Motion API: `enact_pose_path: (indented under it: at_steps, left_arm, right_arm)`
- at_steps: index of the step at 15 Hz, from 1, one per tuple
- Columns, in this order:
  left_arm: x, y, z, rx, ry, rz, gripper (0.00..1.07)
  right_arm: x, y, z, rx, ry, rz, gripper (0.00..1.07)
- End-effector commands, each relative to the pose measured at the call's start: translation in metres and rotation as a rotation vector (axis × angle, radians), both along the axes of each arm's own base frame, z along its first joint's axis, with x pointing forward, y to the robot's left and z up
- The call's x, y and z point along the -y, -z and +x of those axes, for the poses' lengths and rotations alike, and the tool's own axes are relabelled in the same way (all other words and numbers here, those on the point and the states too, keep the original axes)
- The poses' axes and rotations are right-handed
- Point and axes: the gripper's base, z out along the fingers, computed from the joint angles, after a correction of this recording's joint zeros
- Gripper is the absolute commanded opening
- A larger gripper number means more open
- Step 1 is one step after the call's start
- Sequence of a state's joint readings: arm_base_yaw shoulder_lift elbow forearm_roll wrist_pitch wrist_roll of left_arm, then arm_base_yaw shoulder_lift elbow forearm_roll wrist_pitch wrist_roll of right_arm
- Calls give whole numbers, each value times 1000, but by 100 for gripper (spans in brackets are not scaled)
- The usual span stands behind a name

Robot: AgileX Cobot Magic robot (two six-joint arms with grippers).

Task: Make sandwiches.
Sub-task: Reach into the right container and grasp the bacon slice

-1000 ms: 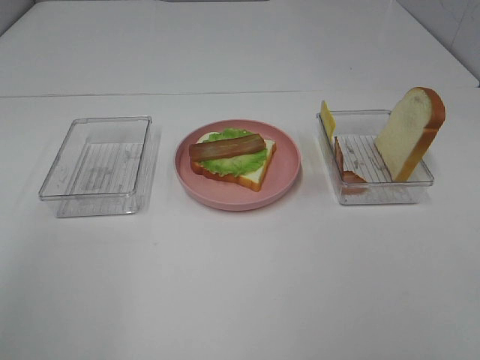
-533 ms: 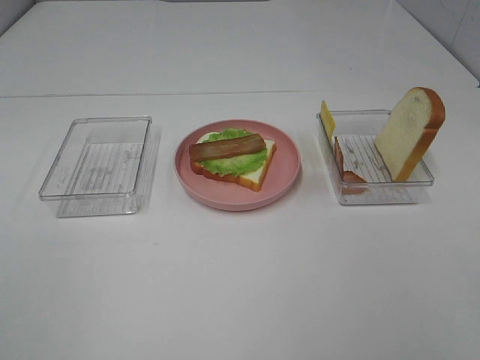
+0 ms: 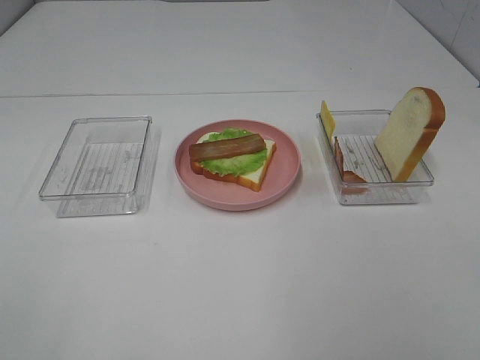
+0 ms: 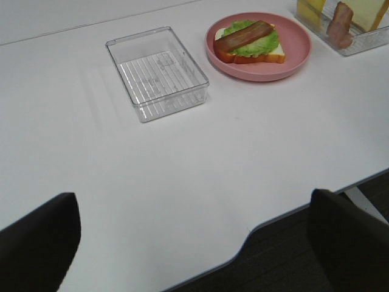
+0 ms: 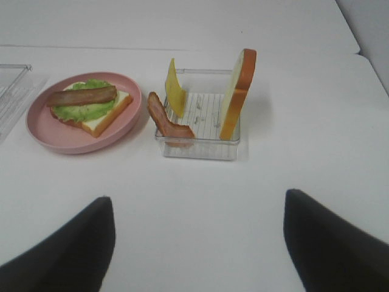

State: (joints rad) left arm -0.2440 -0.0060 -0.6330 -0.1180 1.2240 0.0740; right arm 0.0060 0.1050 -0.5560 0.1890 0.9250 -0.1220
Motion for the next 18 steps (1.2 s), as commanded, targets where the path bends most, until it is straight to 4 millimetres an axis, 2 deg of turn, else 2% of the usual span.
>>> enact_pose_path:
  at_steps: [1, 2, 3, 6, 7, 8, 10, 11, 14, 15, 16, 18]
  left_arm:
    - [0, 16, 1, -68, -3, 20, 96]
    - [1, 23, 6, -85, -5, 24, 96]
    - [1, 22, 6, -77, -7, 22, 96]
    - [1, 20, 10, -35, -14, 4, 96]
    - [1, 20, 10, -30, -14, 3, 96]
    - [2, 18, 12, 3, -16, -2, 96]
    - [2, 17, 15, 34, -17, -11, 96]
    - [3, 17, 16, 42, -19, -14, 96]
    - [4, 22, 22, 54, -28, -29, 96]
    - [4, 22, 22, 54, -28, -29, 96]
    - [4, 22, 22, 54, -27, -29, 96]
    - [4, 22, 22, 54, -27, -29, 96]
  right_arm:
    - [0, -12, 19, -17, 19, 27, 73]
    - [0, -20, 39, -91, 21, 27, 73]
    - [0, -22, 46, -121, 20, 30, 73]
    - [-6, -34, 97, -299, -11, 98, 73]
    - [-7, -33, 103, -320, -13, 105, 73]
    - [-13, -34, 142, -428, -71, 138, 73]
    - [-19, -28, 178, -527, -143, 156, 73]
    - [-20, -26, 187, -551, -158, 160, 73]
    - [-22, -14, 232, -684, -192, 166, 73]
    - [-23, -12, 239, -704, -196, 170, 73]
    - [-31, -4, 264, -746, -225, 150, 73]
    - [-55, 6, 284, -806, -285, 71, 72]
